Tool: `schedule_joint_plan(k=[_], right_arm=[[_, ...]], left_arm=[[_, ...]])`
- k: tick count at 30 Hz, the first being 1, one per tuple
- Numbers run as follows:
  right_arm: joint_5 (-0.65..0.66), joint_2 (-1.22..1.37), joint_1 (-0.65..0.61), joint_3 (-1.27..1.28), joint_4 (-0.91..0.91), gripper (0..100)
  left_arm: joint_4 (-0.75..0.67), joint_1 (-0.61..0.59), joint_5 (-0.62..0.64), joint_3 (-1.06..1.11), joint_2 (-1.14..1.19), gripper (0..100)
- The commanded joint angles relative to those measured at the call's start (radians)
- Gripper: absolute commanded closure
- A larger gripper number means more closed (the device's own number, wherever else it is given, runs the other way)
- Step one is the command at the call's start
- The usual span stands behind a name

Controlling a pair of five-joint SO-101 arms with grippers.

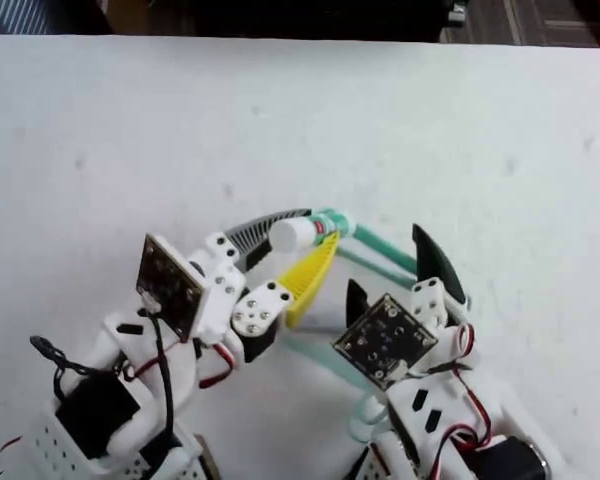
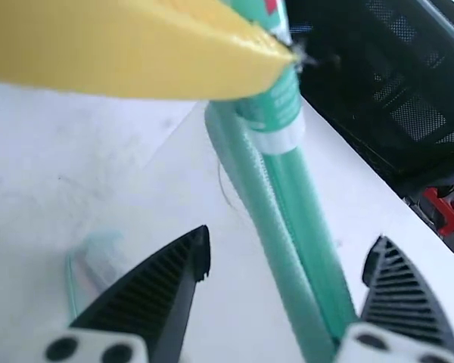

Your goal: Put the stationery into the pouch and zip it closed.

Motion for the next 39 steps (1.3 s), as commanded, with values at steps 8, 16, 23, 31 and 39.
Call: schedule_joint_plan(k=[8,16,23,31,39], right_arm=[[-0.051,-0.255,0.002,0.031,0.012,69.3],[-0.052,-0.180,0.005,0.041,-0.004,69.3],[-0.060,-0.177,0.008,0.043,-0.018,69.3],[-0.061,-0.177,0.008,0.043,-0.018,69.3],[-0.061,-0.177,0.008,0.043,-0.018,69.3]], left_arm=[[0.089,0.001,-0.057,-0.173,0.174,98],[0.496,-0.004,-0.071,-0.586,0.438,98],[0.601,0.001,-0.155,-0.697,0.461,98],[0.592,0.001,-0.150,-0.664,0.639,97],[0.615,-0.002,-0.032,-0.664,0.590,82]])
